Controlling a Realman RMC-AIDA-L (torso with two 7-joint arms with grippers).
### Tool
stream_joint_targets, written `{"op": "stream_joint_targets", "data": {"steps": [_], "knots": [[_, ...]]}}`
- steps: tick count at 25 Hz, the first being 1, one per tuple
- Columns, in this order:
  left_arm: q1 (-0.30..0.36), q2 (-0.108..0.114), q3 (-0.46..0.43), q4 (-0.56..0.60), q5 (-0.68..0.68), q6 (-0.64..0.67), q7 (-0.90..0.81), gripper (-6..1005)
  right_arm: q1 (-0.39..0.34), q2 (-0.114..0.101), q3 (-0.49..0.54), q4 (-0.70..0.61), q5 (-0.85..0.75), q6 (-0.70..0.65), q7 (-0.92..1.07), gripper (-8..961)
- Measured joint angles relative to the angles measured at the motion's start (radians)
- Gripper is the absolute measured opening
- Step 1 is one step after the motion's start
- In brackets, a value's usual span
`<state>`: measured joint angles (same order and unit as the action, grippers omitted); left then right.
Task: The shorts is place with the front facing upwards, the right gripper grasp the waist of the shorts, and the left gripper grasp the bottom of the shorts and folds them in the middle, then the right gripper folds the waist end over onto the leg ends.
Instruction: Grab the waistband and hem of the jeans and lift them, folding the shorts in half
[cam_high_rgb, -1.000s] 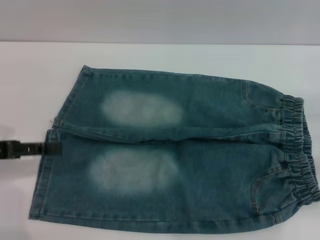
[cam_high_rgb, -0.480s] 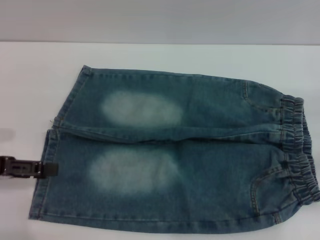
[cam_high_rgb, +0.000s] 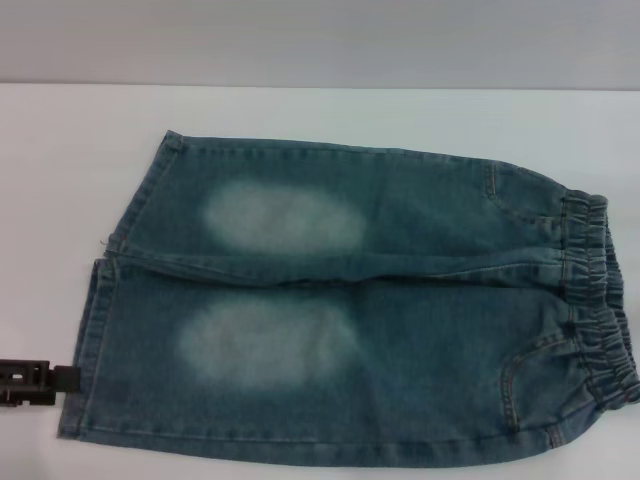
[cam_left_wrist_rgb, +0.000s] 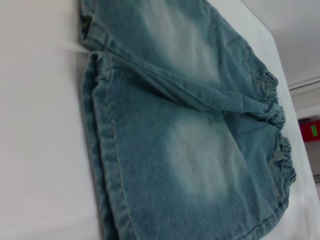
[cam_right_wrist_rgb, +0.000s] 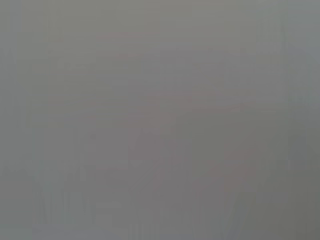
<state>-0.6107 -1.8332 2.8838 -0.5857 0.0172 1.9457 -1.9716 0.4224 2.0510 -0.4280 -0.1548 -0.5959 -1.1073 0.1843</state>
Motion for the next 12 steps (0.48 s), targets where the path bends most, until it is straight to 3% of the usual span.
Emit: {"op": "stream_joint_targets", "data": {"steps": [12], "knots": [[0.024,-0.01,0.0,0.007,0.005,-0.007,-0.029,753,-0.006,0.006,-0.003,0.001,-0.001,0.003,-0.011,695]]}}
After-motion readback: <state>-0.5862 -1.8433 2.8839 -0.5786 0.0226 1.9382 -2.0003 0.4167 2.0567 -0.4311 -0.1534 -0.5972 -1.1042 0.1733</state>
